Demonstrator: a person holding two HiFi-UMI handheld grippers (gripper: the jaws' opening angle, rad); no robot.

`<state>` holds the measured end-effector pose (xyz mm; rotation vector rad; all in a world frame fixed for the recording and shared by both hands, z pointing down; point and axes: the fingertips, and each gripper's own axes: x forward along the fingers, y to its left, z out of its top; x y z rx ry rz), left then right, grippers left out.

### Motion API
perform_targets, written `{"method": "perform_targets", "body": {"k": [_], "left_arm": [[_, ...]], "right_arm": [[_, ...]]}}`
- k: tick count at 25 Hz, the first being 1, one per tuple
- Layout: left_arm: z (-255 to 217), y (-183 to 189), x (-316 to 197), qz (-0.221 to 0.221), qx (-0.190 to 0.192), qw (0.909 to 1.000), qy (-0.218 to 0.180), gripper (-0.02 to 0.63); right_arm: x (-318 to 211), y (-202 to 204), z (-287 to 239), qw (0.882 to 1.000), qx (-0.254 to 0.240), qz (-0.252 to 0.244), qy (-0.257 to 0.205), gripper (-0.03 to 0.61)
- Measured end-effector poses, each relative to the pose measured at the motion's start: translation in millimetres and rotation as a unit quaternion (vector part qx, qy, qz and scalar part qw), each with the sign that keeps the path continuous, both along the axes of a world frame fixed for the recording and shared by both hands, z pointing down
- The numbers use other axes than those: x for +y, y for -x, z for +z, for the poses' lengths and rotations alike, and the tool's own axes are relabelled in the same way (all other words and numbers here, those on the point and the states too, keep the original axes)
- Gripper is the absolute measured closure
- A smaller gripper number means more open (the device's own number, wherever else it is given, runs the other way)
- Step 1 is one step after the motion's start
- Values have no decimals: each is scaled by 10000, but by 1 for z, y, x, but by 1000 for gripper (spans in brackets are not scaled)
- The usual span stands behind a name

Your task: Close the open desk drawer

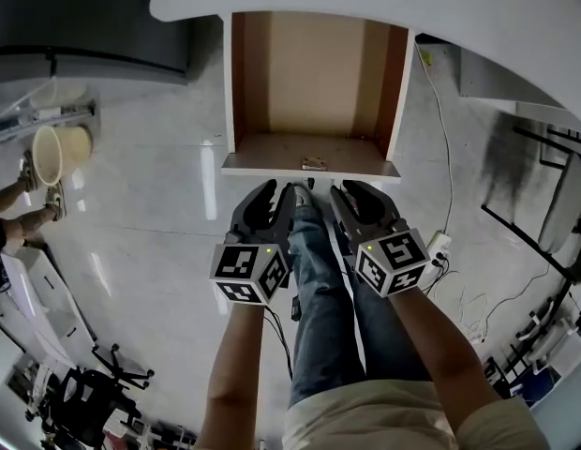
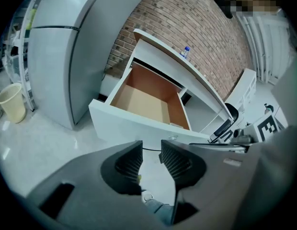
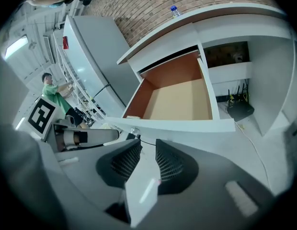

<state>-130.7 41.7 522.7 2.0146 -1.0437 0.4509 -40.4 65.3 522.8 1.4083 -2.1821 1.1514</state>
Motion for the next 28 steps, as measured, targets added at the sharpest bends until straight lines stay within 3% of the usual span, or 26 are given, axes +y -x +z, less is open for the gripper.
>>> {"method": "perform_targets", "body": {"k": [15,23,28], "left_arm": [[60,-14,-19,441,319,9985,-11,336],[71,-23,-26,490,639,9967,96,313],[73,-29,-30,600,624,9962,61,313]], "right_arm": [[-18,-5,64,9994,16,340,-33,373],[-29,-2,75,9989,-104,436,-130,365],[-34,-1,78,9984,-178,497,-179,369]]}}
